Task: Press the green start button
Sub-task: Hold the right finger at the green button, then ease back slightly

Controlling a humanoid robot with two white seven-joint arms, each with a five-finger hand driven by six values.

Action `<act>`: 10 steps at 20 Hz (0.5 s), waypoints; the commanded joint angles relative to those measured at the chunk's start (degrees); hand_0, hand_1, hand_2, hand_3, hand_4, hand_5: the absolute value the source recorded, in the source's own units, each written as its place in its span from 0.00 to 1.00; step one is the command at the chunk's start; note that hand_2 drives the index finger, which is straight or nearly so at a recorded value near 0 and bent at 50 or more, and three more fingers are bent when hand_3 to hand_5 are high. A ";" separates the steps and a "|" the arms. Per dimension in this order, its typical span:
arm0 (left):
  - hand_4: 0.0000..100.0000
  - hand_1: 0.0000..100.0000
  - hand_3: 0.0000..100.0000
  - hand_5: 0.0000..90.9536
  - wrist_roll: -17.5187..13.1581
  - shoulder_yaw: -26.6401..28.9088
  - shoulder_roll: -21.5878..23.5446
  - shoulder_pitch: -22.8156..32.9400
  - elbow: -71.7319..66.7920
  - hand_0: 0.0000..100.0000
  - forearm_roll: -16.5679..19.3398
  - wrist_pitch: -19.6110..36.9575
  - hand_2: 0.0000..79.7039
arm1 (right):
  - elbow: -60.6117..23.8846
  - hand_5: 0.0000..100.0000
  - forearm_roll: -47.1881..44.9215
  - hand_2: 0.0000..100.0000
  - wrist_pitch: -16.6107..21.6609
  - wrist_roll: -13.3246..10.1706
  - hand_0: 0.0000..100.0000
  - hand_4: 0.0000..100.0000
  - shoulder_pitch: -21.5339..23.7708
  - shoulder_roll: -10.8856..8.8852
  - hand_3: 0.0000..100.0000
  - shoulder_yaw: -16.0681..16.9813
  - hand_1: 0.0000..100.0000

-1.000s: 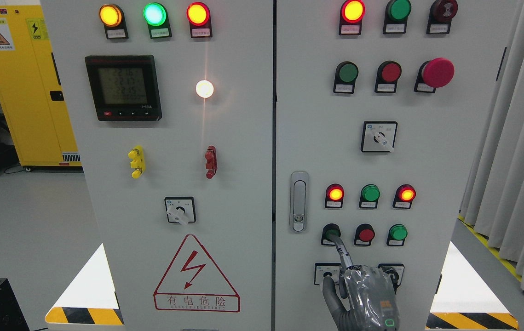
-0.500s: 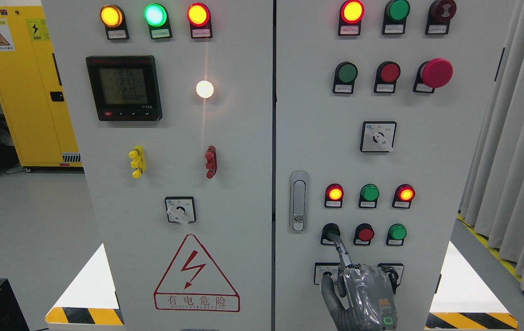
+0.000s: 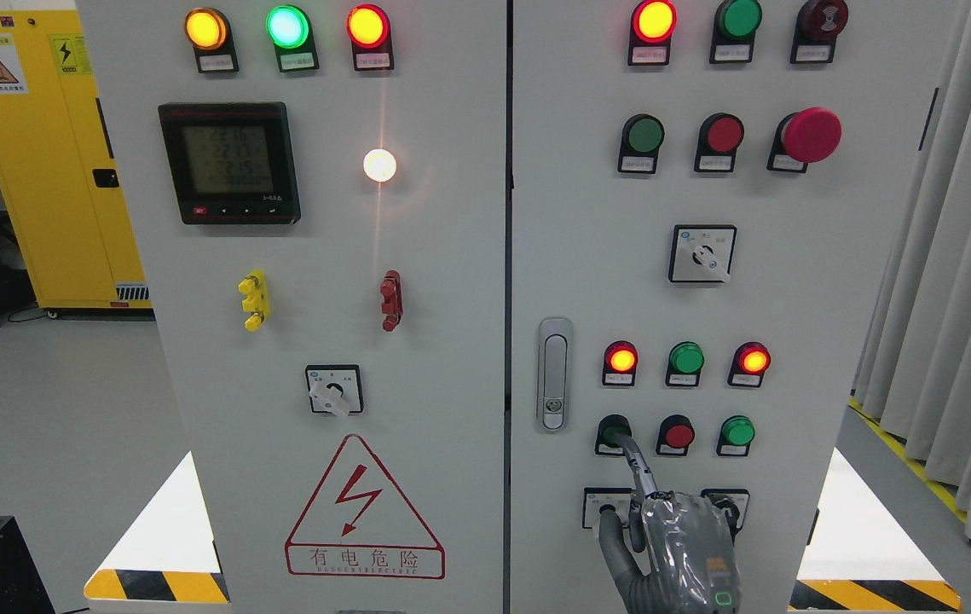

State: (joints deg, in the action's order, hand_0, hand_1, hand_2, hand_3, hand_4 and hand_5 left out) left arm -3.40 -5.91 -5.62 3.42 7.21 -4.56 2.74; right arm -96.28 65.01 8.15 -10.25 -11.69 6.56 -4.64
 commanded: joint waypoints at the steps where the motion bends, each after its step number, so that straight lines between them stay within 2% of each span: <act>1: 0.00 0.56 0.00 0.00 0.06 0.02 0.00 0.01 0.00 0.12 -0.01 -0.01 0.00 | -2.33 1.00 -0.15 0.00 0.37 -0.74 0.72 1.00 1.06 0.12 1.00 -0.10 0.92; 7: 0.00 0.56 0.00 0.00 -0.03 0.02 0.00 0.01 0.00 0.12 0.08 -0.01 0.00 | -5.05 1.00 -0.85 0.01 2.04 -1.00 0.73 1.00 2.73 0.21 1.00 -0.89 0.92; 10: 0.00 0.56 0.00 0.00 -0.03 -0.07 0.00 0.01 0.00 0.12 0.08 -0.01 0.00 | -7.34 1.00 -1.03 0.02 3.01 -2.85 0.75 1.00 3.78 0.38 1.00 -1.69 0.92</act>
State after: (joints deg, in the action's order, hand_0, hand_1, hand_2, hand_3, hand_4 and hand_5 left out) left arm -3.38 -5.92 -5.62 3.42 7.21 -4.55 2.74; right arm -99.02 64.41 10.44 -12.13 -9.54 6.66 -5.08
